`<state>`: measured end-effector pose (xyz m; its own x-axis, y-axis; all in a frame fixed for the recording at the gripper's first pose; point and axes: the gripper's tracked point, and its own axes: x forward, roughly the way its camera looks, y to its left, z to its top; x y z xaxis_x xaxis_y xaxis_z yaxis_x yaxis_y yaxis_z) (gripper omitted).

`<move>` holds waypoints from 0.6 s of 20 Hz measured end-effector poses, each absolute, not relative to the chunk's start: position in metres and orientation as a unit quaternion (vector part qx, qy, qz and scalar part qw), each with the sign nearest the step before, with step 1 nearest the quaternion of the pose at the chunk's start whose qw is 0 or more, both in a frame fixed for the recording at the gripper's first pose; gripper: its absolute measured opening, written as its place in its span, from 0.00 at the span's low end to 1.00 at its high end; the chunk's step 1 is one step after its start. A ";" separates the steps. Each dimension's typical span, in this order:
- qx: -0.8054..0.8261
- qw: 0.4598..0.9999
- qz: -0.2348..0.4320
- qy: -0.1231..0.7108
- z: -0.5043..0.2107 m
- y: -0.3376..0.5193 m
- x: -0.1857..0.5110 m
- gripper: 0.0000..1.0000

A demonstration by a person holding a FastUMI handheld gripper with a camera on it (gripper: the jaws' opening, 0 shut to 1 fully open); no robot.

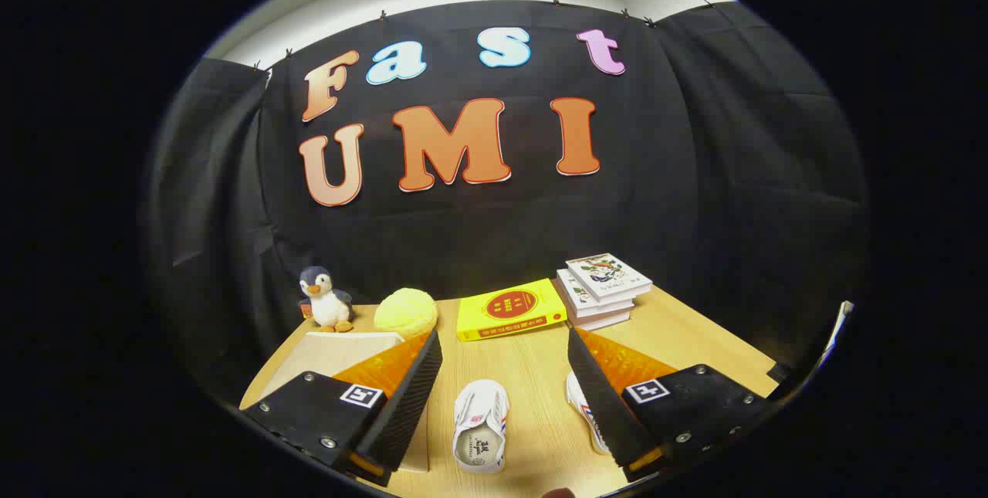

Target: Open the storage box then place both shoes into the box .Put the left shoe in first, then the right shoe, with the right side of both shoes facing outward in a uniform manner.

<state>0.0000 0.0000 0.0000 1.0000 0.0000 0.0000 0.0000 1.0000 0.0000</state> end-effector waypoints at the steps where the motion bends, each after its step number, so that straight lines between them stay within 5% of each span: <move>1: -0.010 1.000 -0.002 -0.005 0.002 0.001 0.000 0.98; 12: -0.051 0.999 0.007 0.019 -0.024 0.004 0.008 0.98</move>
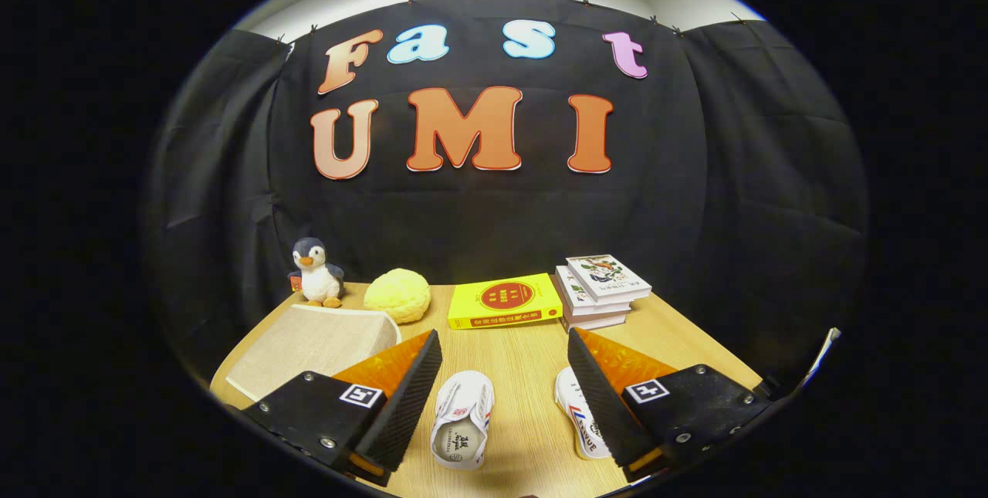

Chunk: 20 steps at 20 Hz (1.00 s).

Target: Open the storage box then place both shoes into the box .Put the left shoe in first, then the right shoe, with the right side of both shoes facing outward in a uniform manner.

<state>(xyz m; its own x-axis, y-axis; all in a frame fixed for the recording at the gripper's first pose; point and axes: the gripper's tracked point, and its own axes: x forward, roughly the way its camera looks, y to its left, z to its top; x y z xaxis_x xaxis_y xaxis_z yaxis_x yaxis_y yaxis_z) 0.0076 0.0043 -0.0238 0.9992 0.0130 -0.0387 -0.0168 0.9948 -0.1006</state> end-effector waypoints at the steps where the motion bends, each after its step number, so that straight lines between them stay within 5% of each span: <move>1: -0.052 0.998 0.009 0.020 -0.024 0.004 0.008 0.98; 20: -0.020 0.983 0.151 0.104 -0.053 0.013 0.046 0.99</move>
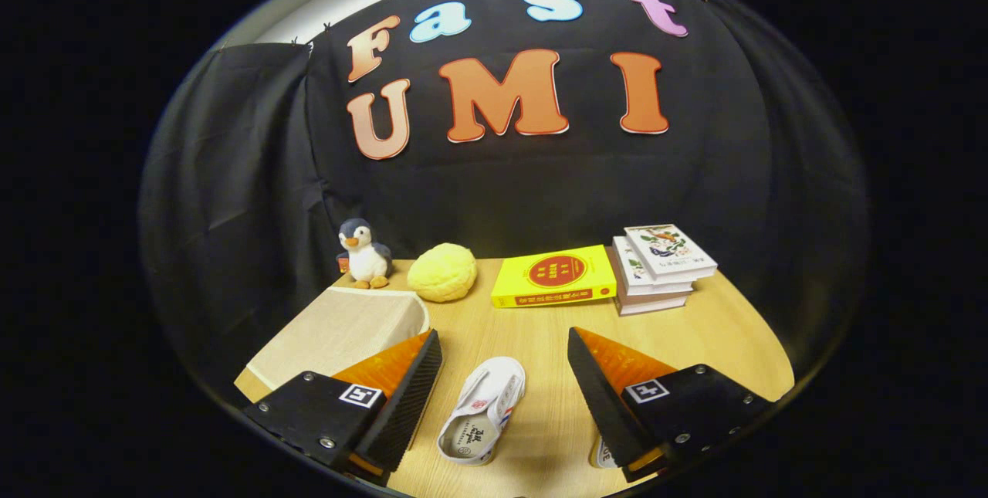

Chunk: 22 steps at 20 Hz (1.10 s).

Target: Open the storage box then place both shoes into the box .Put the left shoe in first, then the right shoe, with the right side of both shoes facing outward in a uniform manner.

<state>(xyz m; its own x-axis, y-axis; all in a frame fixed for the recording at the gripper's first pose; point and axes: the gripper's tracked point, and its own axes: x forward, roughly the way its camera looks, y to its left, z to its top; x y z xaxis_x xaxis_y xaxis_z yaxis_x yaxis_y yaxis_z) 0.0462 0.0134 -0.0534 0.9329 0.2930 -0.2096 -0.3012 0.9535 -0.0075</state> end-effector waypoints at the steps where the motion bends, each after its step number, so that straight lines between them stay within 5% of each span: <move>1: -0.012 0.980 0.165 0.114 -0.058 0.018 0.047 0.99; 12: 0.168 0.880 0.334 0.294 -0.126 0.096 0.039 0.98; 22: 0.279 0.776 0.401 0.399 -0.168 0.151 0.031 0.98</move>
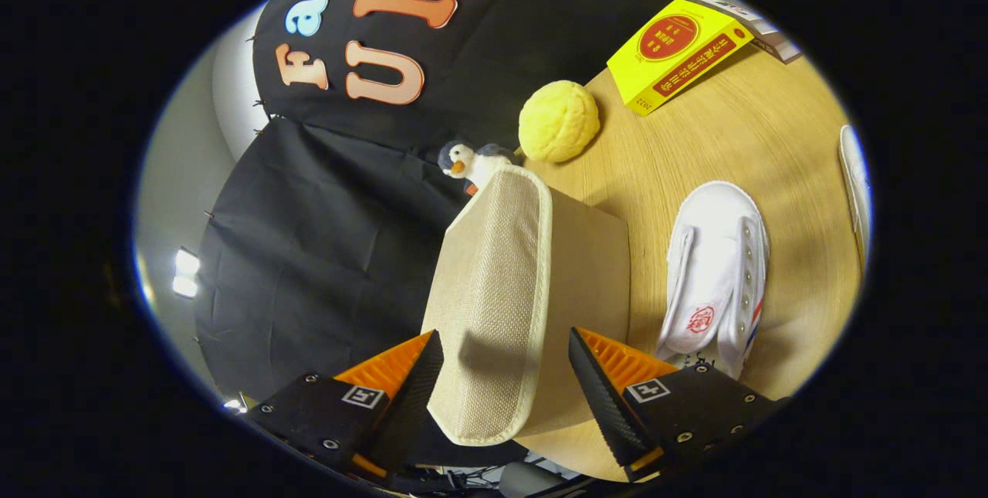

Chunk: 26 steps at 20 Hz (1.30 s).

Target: Open the storage box then place both shoes into the box .Put the left shoe in first, then the right shoe, with the right side of both shoes facing outward in a uniform manner.

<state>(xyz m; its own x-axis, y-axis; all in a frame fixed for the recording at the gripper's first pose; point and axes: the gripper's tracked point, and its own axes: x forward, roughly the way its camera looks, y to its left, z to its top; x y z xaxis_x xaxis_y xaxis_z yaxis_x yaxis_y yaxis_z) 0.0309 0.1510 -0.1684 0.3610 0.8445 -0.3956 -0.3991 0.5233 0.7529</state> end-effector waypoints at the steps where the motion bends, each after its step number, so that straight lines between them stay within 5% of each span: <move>1: 0.279 0.770 0.407 0.404 -0.169 0.155 0.027 0.98; 7: 0.307 0.759 0.420 0.392 -0.151 0.162 0.025 0.92; 12: 0.334 0.760 0.426 0.358 -0.117 0.159 0.023 0.58; 14: 0.324 0.772 0.428 0.341 -0.104 0.161 0.022 0.53; 23: 0.232 0.838 0.419 0.262 -0.033 0.201 0.006 0.50; 26: 0.211 0.847 0.421 0.249 -0.016 0.229 0.000 0.42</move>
<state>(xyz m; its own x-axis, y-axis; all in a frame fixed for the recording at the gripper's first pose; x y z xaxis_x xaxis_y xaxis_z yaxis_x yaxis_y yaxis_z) -0.0002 0.2292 -0.0162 0.5221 0.8172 -0.2442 -0.6071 0.5572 0.5665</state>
